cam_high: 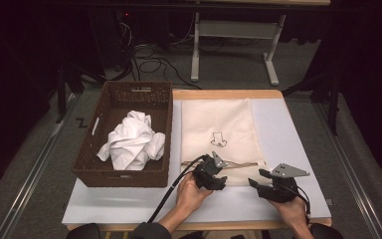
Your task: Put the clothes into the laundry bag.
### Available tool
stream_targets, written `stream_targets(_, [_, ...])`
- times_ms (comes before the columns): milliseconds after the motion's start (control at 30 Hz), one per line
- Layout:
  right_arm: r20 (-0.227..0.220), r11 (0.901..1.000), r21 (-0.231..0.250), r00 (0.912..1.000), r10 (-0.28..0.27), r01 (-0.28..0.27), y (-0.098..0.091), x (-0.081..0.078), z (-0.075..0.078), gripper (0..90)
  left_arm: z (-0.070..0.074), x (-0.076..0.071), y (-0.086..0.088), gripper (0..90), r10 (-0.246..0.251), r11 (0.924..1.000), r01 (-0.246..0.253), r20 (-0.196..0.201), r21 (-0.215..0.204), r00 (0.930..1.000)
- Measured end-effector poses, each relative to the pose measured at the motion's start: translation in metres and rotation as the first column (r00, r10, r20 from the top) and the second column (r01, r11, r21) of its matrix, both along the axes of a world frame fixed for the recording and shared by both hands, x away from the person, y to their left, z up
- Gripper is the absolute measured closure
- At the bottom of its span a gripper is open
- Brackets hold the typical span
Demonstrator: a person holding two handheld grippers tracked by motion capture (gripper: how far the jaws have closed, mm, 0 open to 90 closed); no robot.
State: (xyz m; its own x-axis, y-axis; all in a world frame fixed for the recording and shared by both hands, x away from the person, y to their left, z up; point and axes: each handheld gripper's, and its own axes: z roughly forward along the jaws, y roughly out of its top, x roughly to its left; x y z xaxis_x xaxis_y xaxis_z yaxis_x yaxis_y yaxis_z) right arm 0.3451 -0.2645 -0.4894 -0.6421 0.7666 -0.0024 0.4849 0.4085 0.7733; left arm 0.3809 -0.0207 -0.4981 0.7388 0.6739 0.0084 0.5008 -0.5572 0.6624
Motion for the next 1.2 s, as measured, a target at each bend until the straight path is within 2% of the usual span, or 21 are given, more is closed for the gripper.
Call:
stream_targets(67, [-0.001, 1.0000, 0.004, 1.0000, -0.005, 0.005, -0.001, 0.000, 0.000, 43.6, -0.003, 0.004, -0.001, 49.0, 0.004, 0.9999, -0.005, -0.025, -0.009, 0.9997])
stream_targets(133, [0.000, 0.9999, 0.010, 1.0000, -0.010, 0.010, -0.001, 0.000, 0.001, 43.6, -0.005, 0.005, -0.002, 52.9, 0.001, 1.0000, -0.001, -0.033, 0.000, 0.9995])
stream_targets(267, [0.001, 0.9999, 0.014, 1.0000, -0.009, 0.009, -0.001, 0.000, 0.001, 43.5, -0.006, 0.006, -0.003, 61.9, -0.018, 0.9998, 0.018, -0.028, 0.007, 0.9994])
stream_targets(367, [-0.006, 0.9999, 0.010, 1.0000, -0.006, 0.006, 0.000, 0.000, 0.000, 43.5, -0.006, 0.004, -0.004, 78.3, -0.035, 0.9991, 0.035, -0.018, 0.022, 0.9992])
stream_targets(400, [-0.006, 0.9999, 0.010, 1.0000, -0.006, 0.006, 0.000, 0.000, 0.000, 43.5, -0.006, 0.003, -0.004, 78.3, -0.044, 0.9988, 0.044, -0.022, 0.020, 0.9988])
stream_targets(500, [-0.010, 0.9999, 0.015, 0.9999, -0.007, 0.007, -0.001, 0.000, 0.000, 43.5, -0.005, 0.001, -0.006, 86.6, -0.061, 0.9974, 0.061, -0.015, 0.039, 0.9981])
stream_targets(700, [-0.012, 0.9999, 0.015, 0.9999, -0.003, 0.004, 0.000, 0.001, -0.001, 43.5, -0.003, -0.002, -0.004, 88.5, -0.083, 0.9956, 0.084, -0.032, 0.042, 0.9960])
stream_targets(767, [-0.014, 1.0000, 0.009, 0.9999, 0.000, 0.000, -0.001, 0.001, -0.001, 43.5, -0.002, -0.004, -0.003, 88.6, -0.091, 0.9953, 0.092, -0.043, 0.030, 0.9949])
stream_targets(800, [-0.009, 0.9999, 0.014, 0.9999, -0.004, 0.005, -0.001, 0.000, -0.001, 43.6, 0.000, -0.008, 0.000, 88.7, -0.099, 0.9950, 0.099, -0.058, 0.004, 0.9934])
stream_targets(833, [-0.009, 0.9999, 0.014, 0.9999, -0.004, 0.005, -0.001, 0.000, -0.001, 43.6, 0.000, -0.008, 0.000, 88.7, -0.099, 0.9950, 0.099, -0.058, 0.004, 0.9934])
stream_targets(933, [0.013, 0.9997, 0.023, 0.9998, -0.013, 0.012, -0.001, -0.002, 0.001, 44.6, 0.002, -0.021, 0.004, 88.7, -0.123, 0.9924, 0.123, -0.061, 0.004, 0.9906])
stream_targets(1033, [0.009, 0.9998, 0.015, 0.9999, -0.008, 0.008, 0.000, -0.001, 0.000, 44.7, 0.002, -0.025, 0.006, 88.5, -0.133, 0.9910, 0.134, -0.057, 0.003, 0.9895])
stream_targets(1133, [0.005, 0.9999, 0.007, 1.0000, -0.008, 0.008, 0.001, 0.000, -0.001, 45.1, 0.001, -0.022, 0.009, 85.4, -0.117, 0.9927, 0.116, -0.037, -0.034, 0.9925])
stream_targets(1200, [0.008, 0.9998, 0.015, 0.9999, -0.008, 0.008, 0.000, -0.001, 0.000, 45.4, 0.000, -0.018, 0.012, 78.0, -0.098, 0.9933, 0.096, -0.030, -0.065, 0.9948])
